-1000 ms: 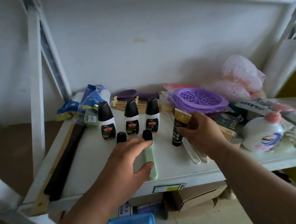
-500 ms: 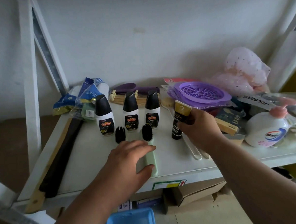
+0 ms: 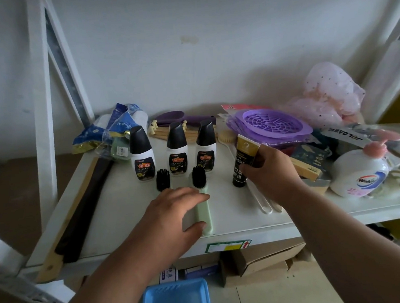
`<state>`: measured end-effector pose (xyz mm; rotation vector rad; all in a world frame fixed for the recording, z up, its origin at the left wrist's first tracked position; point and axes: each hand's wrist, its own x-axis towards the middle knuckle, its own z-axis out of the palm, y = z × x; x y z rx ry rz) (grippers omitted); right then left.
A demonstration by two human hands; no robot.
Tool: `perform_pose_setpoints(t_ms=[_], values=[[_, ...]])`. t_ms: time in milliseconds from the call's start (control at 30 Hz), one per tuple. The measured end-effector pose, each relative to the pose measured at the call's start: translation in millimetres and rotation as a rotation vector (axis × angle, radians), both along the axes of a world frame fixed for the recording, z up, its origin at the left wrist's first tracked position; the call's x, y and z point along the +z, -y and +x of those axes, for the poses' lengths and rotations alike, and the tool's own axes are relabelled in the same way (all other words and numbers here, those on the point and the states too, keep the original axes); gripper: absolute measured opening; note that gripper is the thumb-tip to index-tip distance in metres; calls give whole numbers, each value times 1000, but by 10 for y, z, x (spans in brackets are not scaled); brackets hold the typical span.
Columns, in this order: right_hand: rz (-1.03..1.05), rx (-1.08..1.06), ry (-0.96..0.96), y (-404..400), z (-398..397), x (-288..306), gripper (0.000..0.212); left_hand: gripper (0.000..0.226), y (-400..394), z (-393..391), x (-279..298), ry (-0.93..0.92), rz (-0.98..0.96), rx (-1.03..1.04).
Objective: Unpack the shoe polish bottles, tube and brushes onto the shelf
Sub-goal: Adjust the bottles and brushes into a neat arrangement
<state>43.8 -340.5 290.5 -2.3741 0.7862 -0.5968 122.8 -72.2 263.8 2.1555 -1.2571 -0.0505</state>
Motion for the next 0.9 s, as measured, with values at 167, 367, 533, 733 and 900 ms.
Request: perform_pose_setpoints(t_ms=[167, 367, 533, 733, 900], values=[[7, 6, -9, 9, 6, -12, 25, 56, -1, 2, 2, 1, 0, 1], [-13, -5, -4, 10, 15, -12, 25, 57, 1, 8, -9, 3, 6, 6], [-13, -27, -2, 18, 10, -11, 25, 58, 2, 12, -20, -3, 17, 7], [-15, -49, -1, 34, 14, -17, 27, 58, 2, 16, 3, -13, 2, 14], [-30, -37, 4, 2, 29, -8, 26, 57, -4, 5, 4, -9, 3, 15]])
